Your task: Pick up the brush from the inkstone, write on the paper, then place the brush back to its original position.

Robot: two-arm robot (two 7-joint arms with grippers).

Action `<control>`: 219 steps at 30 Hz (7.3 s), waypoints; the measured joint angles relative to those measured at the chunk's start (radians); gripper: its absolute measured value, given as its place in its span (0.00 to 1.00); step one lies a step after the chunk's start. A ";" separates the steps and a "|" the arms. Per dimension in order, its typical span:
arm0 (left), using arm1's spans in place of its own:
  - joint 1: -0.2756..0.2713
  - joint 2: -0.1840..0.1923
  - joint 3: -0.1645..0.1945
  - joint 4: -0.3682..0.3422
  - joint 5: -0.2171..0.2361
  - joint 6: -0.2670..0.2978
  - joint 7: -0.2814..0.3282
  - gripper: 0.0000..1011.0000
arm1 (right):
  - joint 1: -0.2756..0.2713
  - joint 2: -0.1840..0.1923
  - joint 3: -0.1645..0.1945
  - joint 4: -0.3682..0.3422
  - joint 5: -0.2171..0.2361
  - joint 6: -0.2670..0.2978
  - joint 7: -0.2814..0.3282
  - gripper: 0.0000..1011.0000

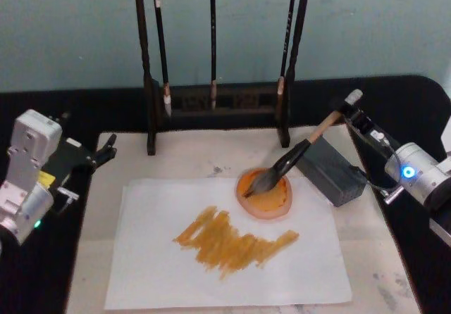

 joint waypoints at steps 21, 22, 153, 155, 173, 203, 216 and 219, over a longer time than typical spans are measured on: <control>0.000 0.000 0.000 0.000 0.000 0.000 0.000 1.00 | -0.092 0.156 -0.086 -0.387 -0.185 -0.149 -0.009 0.16; 0.000 0.000 0.000 0.000 0.000 0.000 0.000 1.00 | -0.097 0.162 -0.091 -0.402 -0.205 -0.159 -0.008 0.16; 0.000 0.000 0.000 0.000 0.000 0.000 0.000 1.00 | -0.127 0.065 -0.200 -0.507 -0.708 -0.172 0.207 0.16; 0.000 0.000 0.000 0.000 0.000 0.000 0.000 1.00 | -0.123 0.066 -0.205 -0.502 -0.703 -0.167 0.205 0.16; 0.000 0.000 0.000 0.000 0.000 0.000 0.000 1.00 | -0.126 0.068 -0.220 -0.460 -0.723 -0.185 0.155 0.16; 0.000 0.000 0.000 0.000 0.000 0.000 0.000 1.00 | -0.152 0.046 -0.166 -0.435 -0.793 -0.218 0.126 0.16; 0.000 0.000 0.000 0.000 0.000 0.000 0.000 1.00 | -0.152 0.040 -0.157 -0.432 -0.788 -0.203 0.129 0.16; 0.000 0.000 0.000 0.000 0.000 0.000 0.000 1.00 | -0.152 0.040 -0.157 -0.432 -0.788 -0.203 0.129 0.16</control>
